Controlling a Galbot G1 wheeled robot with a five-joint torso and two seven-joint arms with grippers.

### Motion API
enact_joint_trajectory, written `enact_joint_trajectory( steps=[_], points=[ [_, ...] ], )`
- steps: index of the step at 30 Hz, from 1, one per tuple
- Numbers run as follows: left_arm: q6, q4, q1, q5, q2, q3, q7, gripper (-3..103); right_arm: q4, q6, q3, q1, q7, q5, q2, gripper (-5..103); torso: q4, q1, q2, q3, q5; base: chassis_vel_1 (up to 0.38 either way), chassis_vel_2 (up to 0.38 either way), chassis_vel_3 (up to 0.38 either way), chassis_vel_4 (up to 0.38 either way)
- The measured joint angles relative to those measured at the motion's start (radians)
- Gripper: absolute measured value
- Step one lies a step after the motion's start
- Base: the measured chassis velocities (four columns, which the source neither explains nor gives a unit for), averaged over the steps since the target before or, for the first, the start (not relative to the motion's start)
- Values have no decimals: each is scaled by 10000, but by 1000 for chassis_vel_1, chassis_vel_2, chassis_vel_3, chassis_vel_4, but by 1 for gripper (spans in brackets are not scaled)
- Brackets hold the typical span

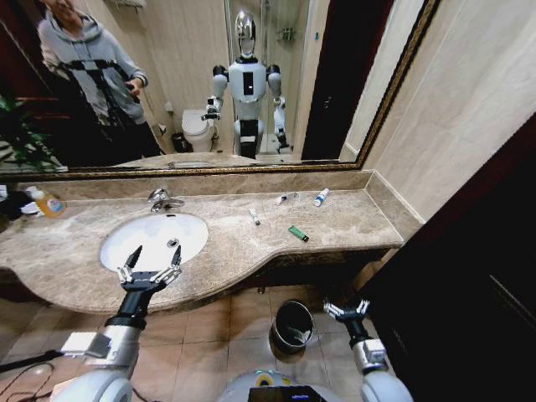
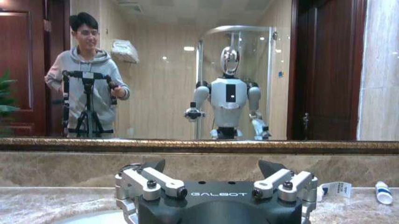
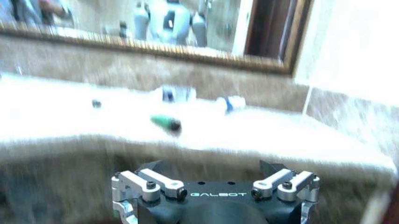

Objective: Pick up the trash from the sink and place it in the trash bin.

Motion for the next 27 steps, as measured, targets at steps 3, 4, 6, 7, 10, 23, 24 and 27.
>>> enact_joint_trajectory(
  steps=[3,4,6,7,10,23,24,27],
  points=[
    [0,0,0,0,0,0,0,100,500,-348,-221,546,-24,-81,-125,100,2,0,0,0,2,0,0,0,0],
    [0,0,0,0,0,-1,0,100,551,-385,-275,733,-27,-137,-162,100,1,0,0,0,2,0,0,0,0],
    [0,0,0,0,0,0,0,100,639,-677,-531,1495,-98,-156,-443,100,3,1,0,1,1,0,0,0,0],
    [0,0,0,0,0,-1,0,100,617,-830,-631,1725,-181,-29,-559,100,2,1,0,1,1,0,0,0,0],
    [0,0,0,0,0,0,0,100,352,-1152,-874,2315,-427,200,-776,100,2,1,0,1,0,0,0,0,0],
    [0,0,0,0,0,0,1,100,-2657,-2362,-2744,6197,-1227,890,-1162,100,3,2,-1,2,2,0,0,0,0],
    [0,0,0,0,0,0,1,100,-2885,-2391,-2801,6384,-1227,904,-1170,100,2,2,-1,2,1,0,0,0,0],
    [0,0,0,0,0,0,1,100,-3158,-2436,-2835,6589,-1237,891,-1183,100,2,2,-1,2,2,0,0,0,0]
  ],
)
